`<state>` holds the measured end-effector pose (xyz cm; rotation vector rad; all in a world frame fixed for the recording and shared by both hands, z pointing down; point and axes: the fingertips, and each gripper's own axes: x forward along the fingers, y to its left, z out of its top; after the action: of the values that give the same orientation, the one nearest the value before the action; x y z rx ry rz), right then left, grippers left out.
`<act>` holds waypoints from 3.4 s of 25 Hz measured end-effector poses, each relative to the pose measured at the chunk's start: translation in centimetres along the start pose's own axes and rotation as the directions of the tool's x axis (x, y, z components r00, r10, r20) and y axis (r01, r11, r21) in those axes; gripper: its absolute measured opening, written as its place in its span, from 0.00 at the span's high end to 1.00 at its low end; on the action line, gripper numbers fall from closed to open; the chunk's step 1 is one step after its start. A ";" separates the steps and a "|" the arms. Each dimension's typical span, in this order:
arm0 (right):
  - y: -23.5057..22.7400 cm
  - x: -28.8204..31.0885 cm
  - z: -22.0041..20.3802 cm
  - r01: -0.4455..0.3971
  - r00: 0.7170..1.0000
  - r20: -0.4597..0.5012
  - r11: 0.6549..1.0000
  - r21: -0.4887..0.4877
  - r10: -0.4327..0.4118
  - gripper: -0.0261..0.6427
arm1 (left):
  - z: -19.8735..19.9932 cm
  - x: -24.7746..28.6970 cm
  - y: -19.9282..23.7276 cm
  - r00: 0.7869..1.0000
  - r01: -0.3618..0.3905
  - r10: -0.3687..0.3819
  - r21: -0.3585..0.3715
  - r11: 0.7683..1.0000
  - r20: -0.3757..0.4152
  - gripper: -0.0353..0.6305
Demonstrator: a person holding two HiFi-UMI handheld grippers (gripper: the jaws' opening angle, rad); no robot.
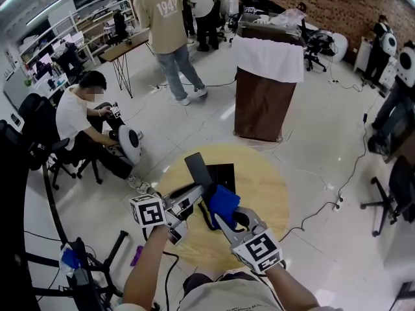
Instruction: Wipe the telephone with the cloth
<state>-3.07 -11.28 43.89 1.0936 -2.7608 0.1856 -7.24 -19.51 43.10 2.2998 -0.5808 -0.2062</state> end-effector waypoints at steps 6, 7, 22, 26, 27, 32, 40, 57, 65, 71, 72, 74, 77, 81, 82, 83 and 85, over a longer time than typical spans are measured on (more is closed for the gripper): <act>-4.4 -1.6 -1.2 0.124 0.992 -0.018 0.988 0.094 -0.123 0.87 | 0.9 -1.4 -0.4 1.000 0.012 -0.012 -0.004 1.000 0.004 0.85; -4.8 -1.6 -1.8 0.130 0.991 -0.027 0.984 0.124 -0.128 0.87 | 0.9 -1.4 -0.5 1.000 0.015 -0.015 -0.001 1.000 0.005 0.85; -5.7 0.6 -0.9 0.079 0.997 0.007 0.972 0.220 -0.082 0.87 | -2.9 1.0 -2.1 0.992 0.064 -0.061 0.024 0.998 -0.111 0.85; -6.2 1.4 0.3 0.061 0.998 0.019 0.978 0.198 -0.066 0.87 | -3.3 1.0 -1.9 0.991 0.062 -0.059 0.024 0.998 -0.116 0.85; -6.3 1.6 0.6 0.057 0.998 0.024 0.980 0.192 -0.063 0.87 | -3.4 1.0 -1.8 0.991 0.062 -0.059 0.024 0.998 -0.118 0.85; -7.1 2.5 2.8 0.046 0.998 0.045 0.988 0.145 -0.053 0.87 | -3.9 1.1 -1.9 0.989 0.057 -0.052 0.028 0.998 -0.136 0.85; -8.9 3.4 6.4 0.052 0.996 0.071 0.996 0.078 -0.057 0.87 | -4.7 1.8 -2.1 0.988 0.064 -0.060 0.018 0.998 -0.144 0.85; -9.6 5.8 13.1 0.043 0.993 0.109 0.997 -0.057 -0.037 0.87 | -5.9 2.8 -3.0 0.970 0.042 -0.014 0.110 0.993 -0.243 0.85; -6.8 6.6 13.4 0.007 0.995 0.098 0.994 -0.105 0.004 0.87 | -6.2 3.1 -3.3 0.964 0.032 0.011 0.157 0.987 -0.267 0.85; -5.6 6.9 13.8 0.002 0.995 0.098 0.988 -0.152 0.013 0.87 | -6.1 2.8 -3.2 0.963 0.013 0.034 0.171 0.985 -0.268 0.85; -5.4 6.9 13.9 0.003 0.995 0.098 0.987 -0.163 0.014 0.87 | -6.1 2.8 -3.0 0.962 0.005 0.043 0.176 0.984 -0.269 0.85; -5.0 6.9 14.2 0.007 0.995 0.101 0.979 -0.202 0.014 0.87 | -6.1 2.7 -2.8 0.961 -0.006 0.057 0.185 0.983 -0.272 0.85; -4.3 6.9 14.4 0.008 0.995 0.093 0.967 -0.256 0.016 0.87 | -6.0 2.8 -2.5 0.960 -0.024 0.075 0.188 0.982 -0.271 0.85; -3.6 7.2 13.7 -0.017 0.997 0.064 0.965 -0.260 0.035 0.87 | -5.8 2.8 -1.9 0.958 -0.053 0.101 0.179 0.982 -0.269 0.85; -3.5 7.2 13.4 -0.024 0.998 0.056 0.966 -0.258 0.039 0.87 | -5.7 2.9 -1.7 0.958 -0.057 0.104 0.177 0.982 -0.267 0.85; -3.3 7.2 13.0 -0.030 0.998 0.049 0.966 -0.255 0.044 0.87 | -5.7 2.9 -1.6 0.958 -0.060 0.107 0.177 0.982 -0.266 0.85; -2.9 7.2 12.2 -0.044 0.998 0.035 0.968 -0.248 0.054 0.87 | -5.6 3.1 -1.4 0.959 -0.068 0.113 0.175 0.982 -0.262 0.85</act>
<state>-7.53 -20.31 33.52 0.9755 -2.7535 -0.1738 -2.28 -16.56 46.13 2.3992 -0.5774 0.2064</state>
